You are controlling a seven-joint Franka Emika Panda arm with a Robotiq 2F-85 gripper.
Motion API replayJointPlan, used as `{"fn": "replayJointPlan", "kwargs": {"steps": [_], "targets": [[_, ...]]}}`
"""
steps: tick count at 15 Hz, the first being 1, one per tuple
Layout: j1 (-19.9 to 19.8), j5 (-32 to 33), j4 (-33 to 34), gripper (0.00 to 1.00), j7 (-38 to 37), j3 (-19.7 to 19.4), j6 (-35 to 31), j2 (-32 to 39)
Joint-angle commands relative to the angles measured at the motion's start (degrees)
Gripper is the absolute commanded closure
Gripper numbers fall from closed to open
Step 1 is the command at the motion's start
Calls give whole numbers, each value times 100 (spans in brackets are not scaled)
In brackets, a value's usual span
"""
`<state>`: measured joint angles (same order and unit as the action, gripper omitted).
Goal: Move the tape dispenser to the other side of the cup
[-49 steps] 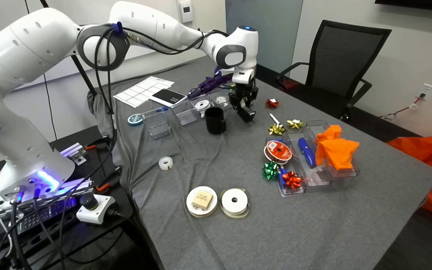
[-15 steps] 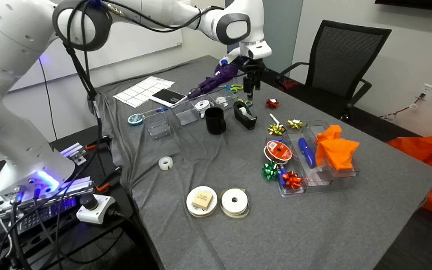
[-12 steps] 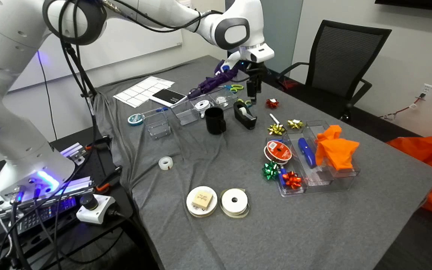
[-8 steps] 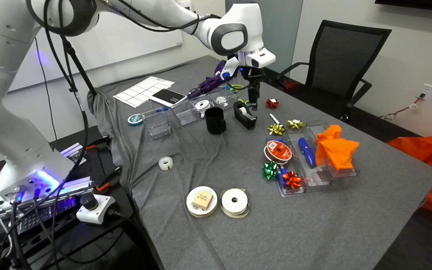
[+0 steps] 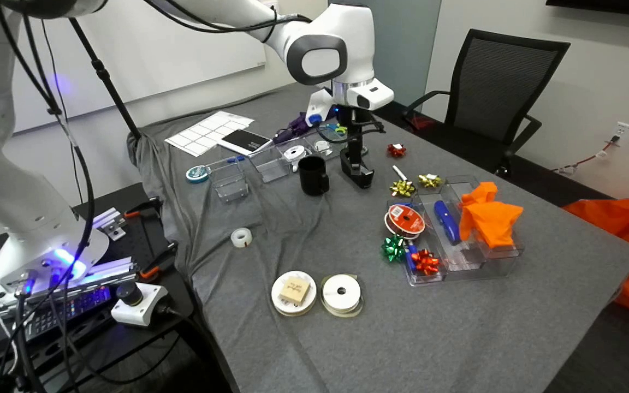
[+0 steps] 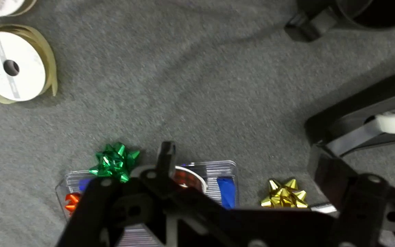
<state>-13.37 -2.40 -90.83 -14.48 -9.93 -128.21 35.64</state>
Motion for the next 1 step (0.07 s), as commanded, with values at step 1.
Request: {"fn": "replayJointPlan", "kwargs": {"steps": [1], "targets": [[-96,-47,-1356,0,520,-71,-350,-951]]}}
